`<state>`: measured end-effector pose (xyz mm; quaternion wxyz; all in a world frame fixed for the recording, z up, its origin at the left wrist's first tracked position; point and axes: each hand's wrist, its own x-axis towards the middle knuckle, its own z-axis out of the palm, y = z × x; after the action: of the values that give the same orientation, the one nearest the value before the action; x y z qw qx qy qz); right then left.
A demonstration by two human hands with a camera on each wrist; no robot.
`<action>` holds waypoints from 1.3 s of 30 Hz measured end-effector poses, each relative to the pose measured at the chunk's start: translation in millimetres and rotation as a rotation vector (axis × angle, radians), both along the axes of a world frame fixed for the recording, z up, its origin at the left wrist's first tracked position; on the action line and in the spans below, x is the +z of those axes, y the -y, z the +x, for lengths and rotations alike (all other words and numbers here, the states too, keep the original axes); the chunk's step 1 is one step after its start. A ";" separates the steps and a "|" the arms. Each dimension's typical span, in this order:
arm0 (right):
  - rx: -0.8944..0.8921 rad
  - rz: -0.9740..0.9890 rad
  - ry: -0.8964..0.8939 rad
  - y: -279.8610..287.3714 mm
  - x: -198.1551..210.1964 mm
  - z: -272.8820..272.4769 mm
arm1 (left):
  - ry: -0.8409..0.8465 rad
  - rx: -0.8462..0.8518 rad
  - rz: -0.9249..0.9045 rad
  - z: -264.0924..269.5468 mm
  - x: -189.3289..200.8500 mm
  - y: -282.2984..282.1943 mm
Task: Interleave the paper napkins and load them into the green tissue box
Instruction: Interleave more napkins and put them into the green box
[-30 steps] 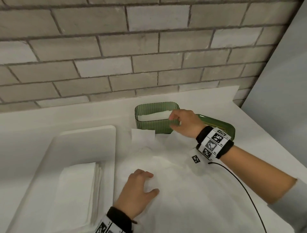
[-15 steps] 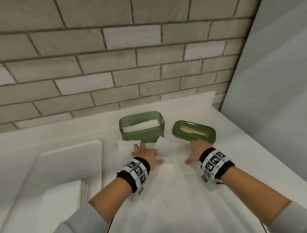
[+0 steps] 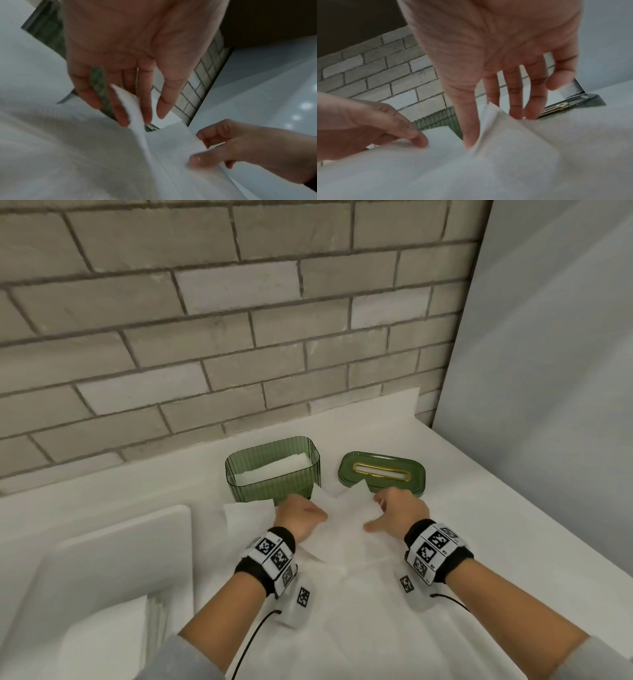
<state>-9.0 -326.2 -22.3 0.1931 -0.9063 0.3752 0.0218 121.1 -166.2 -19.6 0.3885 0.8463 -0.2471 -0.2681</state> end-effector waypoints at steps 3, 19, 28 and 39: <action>-0.060 0.047 0.224 3.7 4.9 -3.3 | 0.048 0.080 -0.198 -5.3 8.0 -21.0; 0.349 1.059 0.851 -65.3 88.0 -29.6 | -0.222 0.091 -0.676 -53.7 27.9 -112.0; 0.137 0.974 0.807 -74.8 59.9 -20.7 | -0.504 0.188 -0.919 -69.1 36.3 -107.1; 0.126 0.914 0.846 -74.9 63.7 -16.6 | -0.293 0.170 -0.905 -74.3 25.2 -105.1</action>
<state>-25.7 -251.2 41.3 0.6913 -0.6828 0.1647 -0.1694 46.7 -61.1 5.6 0.7689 0.5629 -0.2112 -0.2175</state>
